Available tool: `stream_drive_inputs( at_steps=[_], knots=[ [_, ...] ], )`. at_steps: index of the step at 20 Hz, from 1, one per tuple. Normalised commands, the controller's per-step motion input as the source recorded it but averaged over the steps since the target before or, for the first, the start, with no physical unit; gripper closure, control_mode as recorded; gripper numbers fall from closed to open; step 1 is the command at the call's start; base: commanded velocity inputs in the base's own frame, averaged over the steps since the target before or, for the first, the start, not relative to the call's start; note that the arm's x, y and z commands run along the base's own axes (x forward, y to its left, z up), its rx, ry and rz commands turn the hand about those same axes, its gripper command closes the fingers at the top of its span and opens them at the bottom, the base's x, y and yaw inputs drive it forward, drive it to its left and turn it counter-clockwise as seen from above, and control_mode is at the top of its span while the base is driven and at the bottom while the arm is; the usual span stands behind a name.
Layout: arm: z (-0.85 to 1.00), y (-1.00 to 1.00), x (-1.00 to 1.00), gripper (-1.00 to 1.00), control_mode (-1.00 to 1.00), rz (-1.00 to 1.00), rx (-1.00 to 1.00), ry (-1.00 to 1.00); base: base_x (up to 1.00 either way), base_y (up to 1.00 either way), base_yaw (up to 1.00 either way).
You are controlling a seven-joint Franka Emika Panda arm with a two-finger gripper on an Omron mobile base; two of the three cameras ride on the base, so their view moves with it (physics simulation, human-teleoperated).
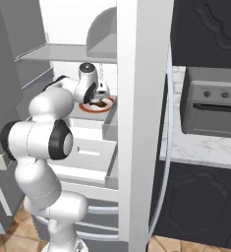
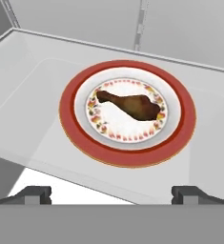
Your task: Transport the chicken drumstick from the fridge to the microwave and turn on the microwave.
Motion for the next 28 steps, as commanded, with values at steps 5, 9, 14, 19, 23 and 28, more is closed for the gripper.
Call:
stream_drive_inputs(
  at_steps=[5,9,14,19,23,28],
  knots=[
    [-0.25,0.01,0.13,-1.0,-1.0,0.02,-0.05,0.0,0.0,0.0,0.0],
    [-0.18,0.0,0.09,-1.0,-1.0,0.01,-0.04,0.0,0.0,0.0,0.0],
    [-0.03,0.0,0.06,-1.0,-1.0,0.02,0.0,0.0,0.0,0.0,0.0],
    [0.0,0.0,0.04,-1.0,-1.0,0.04,0.0,0.0,0.0,0.0,0.0],
    [0.0,0.0,0.05,-1.0,-1.0,0.04,0.0,0.0,0.0,0.0,0.0],
    [0.0,0.0,0.06,-1.0,-1.0,0.03,0.0,0.0,0.0,0.0,0.0]
  ],
)
